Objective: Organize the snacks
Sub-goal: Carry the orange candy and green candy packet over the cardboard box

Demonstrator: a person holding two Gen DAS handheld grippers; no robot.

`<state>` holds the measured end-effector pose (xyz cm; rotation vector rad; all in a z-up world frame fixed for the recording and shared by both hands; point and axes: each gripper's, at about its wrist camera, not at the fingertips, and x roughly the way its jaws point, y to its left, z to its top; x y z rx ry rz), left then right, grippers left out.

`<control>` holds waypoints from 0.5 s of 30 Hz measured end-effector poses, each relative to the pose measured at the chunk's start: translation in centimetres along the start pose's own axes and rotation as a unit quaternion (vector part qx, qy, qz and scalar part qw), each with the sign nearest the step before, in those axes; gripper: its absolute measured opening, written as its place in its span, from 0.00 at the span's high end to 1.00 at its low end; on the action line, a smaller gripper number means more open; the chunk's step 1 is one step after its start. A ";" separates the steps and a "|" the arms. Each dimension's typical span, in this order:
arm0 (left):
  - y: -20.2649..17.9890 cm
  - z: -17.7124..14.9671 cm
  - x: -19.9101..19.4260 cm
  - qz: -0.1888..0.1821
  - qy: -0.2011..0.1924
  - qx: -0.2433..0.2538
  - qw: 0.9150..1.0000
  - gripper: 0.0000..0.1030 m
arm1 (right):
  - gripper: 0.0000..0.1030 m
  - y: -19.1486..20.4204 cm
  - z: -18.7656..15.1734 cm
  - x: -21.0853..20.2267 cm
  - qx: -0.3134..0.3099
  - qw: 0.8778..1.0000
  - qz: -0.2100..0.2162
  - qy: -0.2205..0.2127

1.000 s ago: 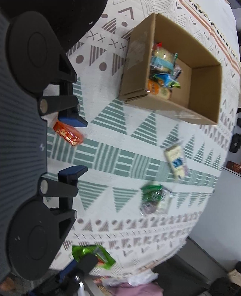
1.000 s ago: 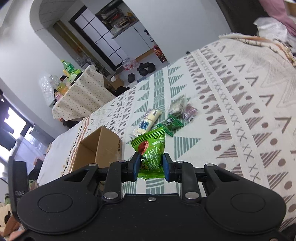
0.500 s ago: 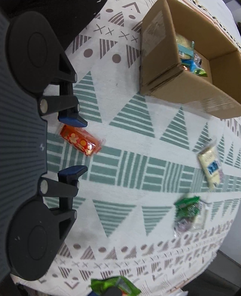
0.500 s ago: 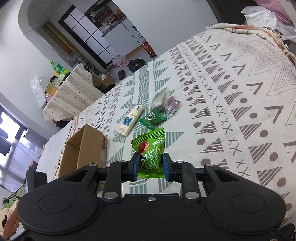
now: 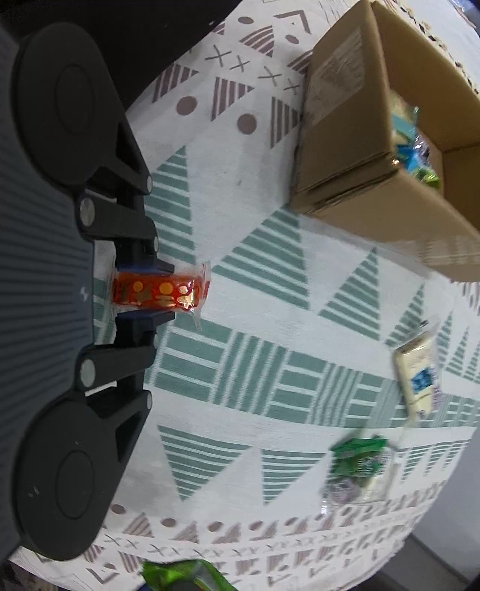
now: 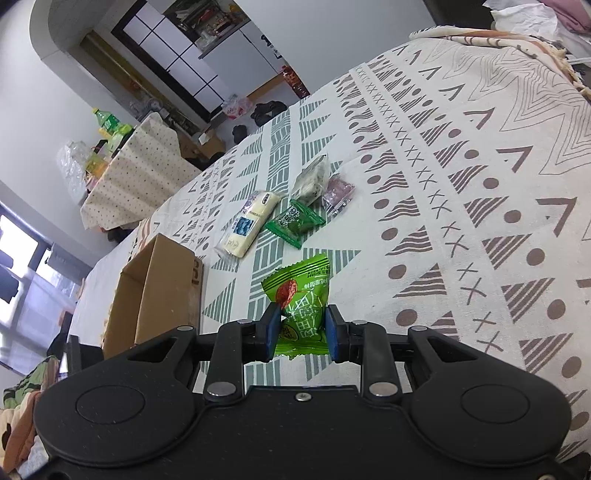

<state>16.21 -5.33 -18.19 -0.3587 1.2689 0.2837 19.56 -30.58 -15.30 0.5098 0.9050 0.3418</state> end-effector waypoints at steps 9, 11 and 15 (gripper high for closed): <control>0.5 1.2 -3.2 -0.043 -0.033 -0.016 0.998 0.84 | 0.75 1.7 0.1 0.1 -0.015 1.000 0.001 0.000; 0.6 1.5 -4.1 -0.052 -0.042 -0.018 0.998 0.84 | 0.75 2.5 0.2 0.1 -0.024 1.000 0.003 0.000; 1.2 2.4 -6.0 -0.072 -0.061 -0.025 0.995 0.84 | 0.75 3.9 0.5 0.1 -0.037 0.999 0.008 -0.004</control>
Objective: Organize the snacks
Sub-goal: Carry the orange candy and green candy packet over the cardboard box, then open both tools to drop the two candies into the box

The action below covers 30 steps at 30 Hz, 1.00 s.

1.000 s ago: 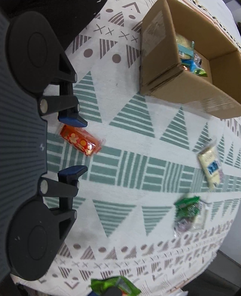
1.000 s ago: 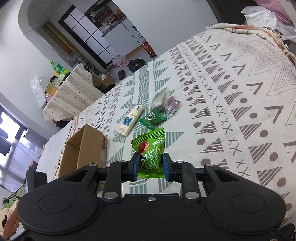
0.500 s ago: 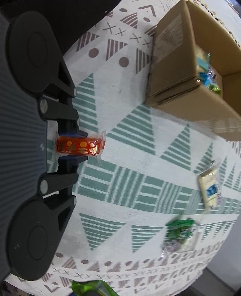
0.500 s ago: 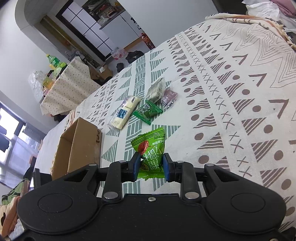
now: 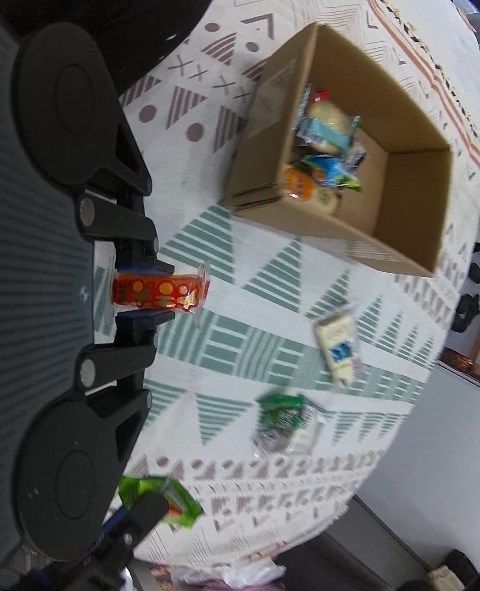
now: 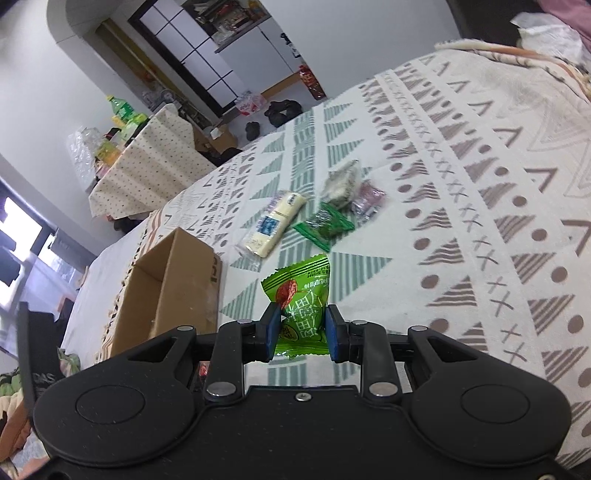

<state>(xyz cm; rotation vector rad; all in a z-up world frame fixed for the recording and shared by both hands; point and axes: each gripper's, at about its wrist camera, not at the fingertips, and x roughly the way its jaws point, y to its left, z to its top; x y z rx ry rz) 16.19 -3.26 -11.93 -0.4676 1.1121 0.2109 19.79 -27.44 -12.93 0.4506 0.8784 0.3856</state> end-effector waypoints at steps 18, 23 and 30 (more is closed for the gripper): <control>2.6 5.8 -6.9 -0.081 -0.081 -0.026 0.993 0.84 | 0.75 6.4 2.7 0.7 -0.032 0.998 0.032 -0.035; 4.5 7.9 -7.3 -0.093 -0.092 -0.047 0.990 0.84 | 0.75 8.7 3.4 1.8 -0.047 0.997 0.044 -0.040; 8.0 11.4 -6.3 -0.090 -0.106 -0.076 0.987 0.84 | 0.75 12.2 3.8 4.4 -0.072 0.995 0.063 -0.030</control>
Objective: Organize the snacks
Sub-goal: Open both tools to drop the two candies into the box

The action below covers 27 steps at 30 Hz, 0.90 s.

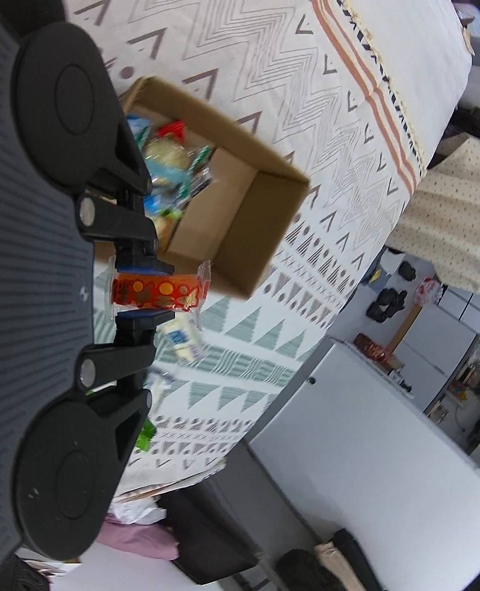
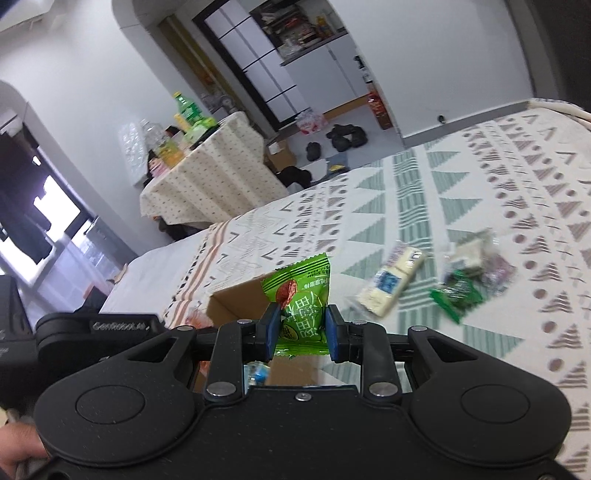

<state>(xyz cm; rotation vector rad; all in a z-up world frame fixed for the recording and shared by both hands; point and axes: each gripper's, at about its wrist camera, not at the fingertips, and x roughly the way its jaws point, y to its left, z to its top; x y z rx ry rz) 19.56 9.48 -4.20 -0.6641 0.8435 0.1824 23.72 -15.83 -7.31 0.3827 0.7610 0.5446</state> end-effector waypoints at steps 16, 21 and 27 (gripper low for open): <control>4.9 5.1 3.3 0.016 -0.009 -0.040 0.999 0.83 | 0.75 4.9 1.0 8.6 -0.026 0.999 0.024 0.036; 5.0 5.3 3.8 0.039 0.001 -0.026 0.999 0.72 | 0.69 6.0 1.5 10.0 -0.035 0.997 0.045 0.046; 5.2 4.5 3.2 0.058 -0.012 -0.032 0.998 0.32 | 0.47 4.8 1.3 8.6 -0.013 0.999 0.035 0.040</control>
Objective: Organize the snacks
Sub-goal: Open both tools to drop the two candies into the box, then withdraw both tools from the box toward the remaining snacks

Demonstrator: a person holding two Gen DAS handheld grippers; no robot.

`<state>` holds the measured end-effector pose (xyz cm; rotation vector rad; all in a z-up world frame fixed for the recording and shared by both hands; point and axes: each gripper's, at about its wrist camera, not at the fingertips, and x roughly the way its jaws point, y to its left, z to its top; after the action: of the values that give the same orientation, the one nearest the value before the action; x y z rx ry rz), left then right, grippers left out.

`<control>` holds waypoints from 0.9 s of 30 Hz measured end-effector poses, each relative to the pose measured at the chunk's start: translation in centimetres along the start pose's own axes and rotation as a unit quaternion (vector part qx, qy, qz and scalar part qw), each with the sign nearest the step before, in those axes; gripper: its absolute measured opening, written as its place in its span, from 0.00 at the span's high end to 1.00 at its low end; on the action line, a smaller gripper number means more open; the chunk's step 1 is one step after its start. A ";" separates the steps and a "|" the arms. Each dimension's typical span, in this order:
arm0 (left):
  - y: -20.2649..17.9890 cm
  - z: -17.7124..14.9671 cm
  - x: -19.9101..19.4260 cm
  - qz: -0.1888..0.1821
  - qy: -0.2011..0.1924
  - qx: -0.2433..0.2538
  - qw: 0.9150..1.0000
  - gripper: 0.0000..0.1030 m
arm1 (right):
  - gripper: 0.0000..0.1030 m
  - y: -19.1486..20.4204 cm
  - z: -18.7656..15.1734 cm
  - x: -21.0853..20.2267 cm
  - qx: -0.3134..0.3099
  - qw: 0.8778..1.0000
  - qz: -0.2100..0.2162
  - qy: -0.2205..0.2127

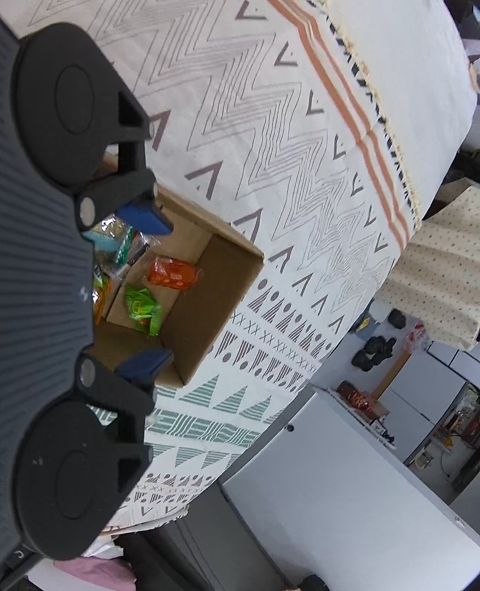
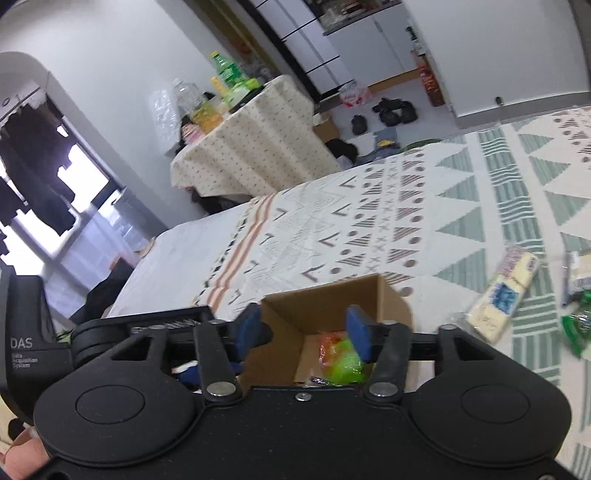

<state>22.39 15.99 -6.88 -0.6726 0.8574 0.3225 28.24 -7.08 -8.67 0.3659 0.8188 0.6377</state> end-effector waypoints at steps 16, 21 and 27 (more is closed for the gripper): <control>-4.3 -3.7 -3.2 0.003 0.007 0.025 1.000 0.09 | 0.20 -4.5 -1.1 -7.8 0.018 0.998 -0.047 -0.048; -6.2 -5.4 -4.1 0.009 0.015 0.040 0.999 0.08 | 0.15 -5.8 -1.0 -10.3 0.019 0.996 -0.052 -0.063; -8.3 -7.3 -5.3 0.004 0.012 0.053 0.999 0.00 | 0.07 -7.2 -1.0 -12.9 0.013 0.995 -0.057 -0.076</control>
<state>19.11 4.95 -2.68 -0.5750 0.8940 0.2748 23.55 -20.86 -5.93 0.3841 0.6985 0.4871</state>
